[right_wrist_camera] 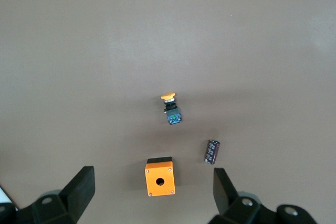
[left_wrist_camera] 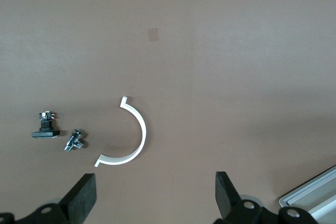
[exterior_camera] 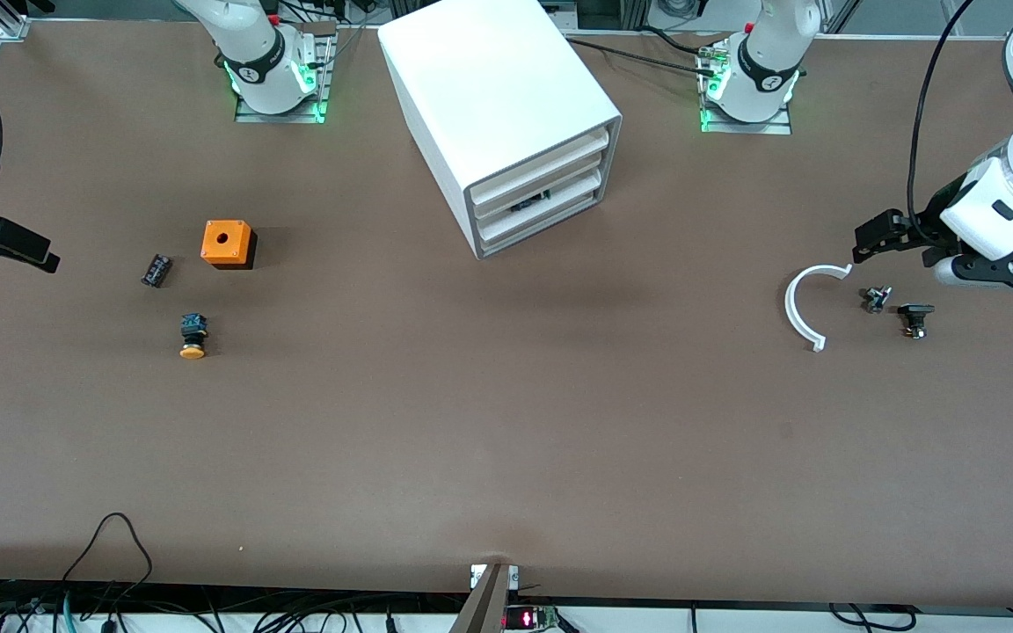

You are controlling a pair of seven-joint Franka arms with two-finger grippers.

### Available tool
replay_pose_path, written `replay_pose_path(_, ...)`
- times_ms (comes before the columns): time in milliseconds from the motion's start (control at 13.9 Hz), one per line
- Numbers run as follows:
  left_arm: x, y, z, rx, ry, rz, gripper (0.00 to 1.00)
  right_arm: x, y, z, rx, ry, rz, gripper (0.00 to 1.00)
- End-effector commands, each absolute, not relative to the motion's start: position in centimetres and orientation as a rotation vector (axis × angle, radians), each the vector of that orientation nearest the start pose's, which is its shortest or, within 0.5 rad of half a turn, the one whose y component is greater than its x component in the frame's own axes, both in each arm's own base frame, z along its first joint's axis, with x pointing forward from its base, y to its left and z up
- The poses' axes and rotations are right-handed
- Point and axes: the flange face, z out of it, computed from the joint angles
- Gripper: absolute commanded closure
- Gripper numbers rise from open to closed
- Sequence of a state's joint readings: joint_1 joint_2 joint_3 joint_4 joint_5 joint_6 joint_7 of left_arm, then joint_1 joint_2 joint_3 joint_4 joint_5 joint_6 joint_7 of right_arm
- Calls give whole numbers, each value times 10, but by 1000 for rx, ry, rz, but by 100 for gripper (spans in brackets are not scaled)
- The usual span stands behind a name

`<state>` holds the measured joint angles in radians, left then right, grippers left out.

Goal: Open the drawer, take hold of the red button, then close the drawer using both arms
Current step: 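Move the left gripper to the drawer handle while the right gripper advances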

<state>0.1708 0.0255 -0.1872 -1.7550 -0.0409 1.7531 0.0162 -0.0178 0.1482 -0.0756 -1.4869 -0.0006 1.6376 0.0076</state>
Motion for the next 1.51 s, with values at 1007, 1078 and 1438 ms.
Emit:
replay_pose_path(1007,514,-119,340,-3559,-118,947,0,606,24,567,-3125,-67,58,0)
replay_pose_path(1078,508,-139,331,-3561,-54,1005,0,608,36,563,-3124,-96,63,0)
replay_pose_path(1438,460,-208,259,-3758,62,1226,0,607,102,552,-3130,-242,82,0)
